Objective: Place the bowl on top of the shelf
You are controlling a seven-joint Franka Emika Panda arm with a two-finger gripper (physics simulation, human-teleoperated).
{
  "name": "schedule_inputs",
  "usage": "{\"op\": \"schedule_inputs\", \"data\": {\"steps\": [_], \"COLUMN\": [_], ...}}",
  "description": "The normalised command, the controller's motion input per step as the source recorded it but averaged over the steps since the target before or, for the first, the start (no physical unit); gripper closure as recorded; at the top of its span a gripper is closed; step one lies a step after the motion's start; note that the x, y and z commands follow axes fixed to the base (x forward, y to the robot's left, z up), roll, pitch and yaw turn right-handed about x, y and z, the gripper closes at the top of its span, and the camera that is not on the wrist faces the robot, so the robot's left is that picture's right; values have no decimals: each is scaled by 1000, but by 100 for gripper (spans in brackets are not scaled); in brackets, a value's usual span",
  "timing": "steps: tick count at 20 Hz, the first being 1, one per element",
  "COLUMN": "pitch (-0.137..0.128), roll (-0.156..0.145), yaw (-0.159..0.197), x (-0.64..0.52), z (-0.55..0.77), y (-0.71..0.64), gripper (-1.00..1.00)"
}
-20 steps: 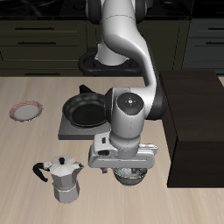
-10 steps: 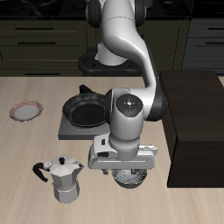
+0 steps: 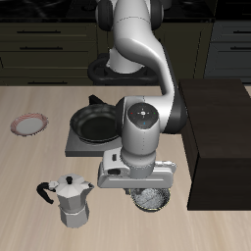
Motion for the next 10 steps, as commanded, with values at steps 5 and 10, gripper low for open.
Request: {"op": "schedule_inputs", "data": {"steps": [5, 10], "pitch": [-27, -57], "roll": [7, -2], "yaw": [-7, -1], "x": [21, -117], "z": [191, 417], "y": [-19, -13], "gripper": [100, 100]}}
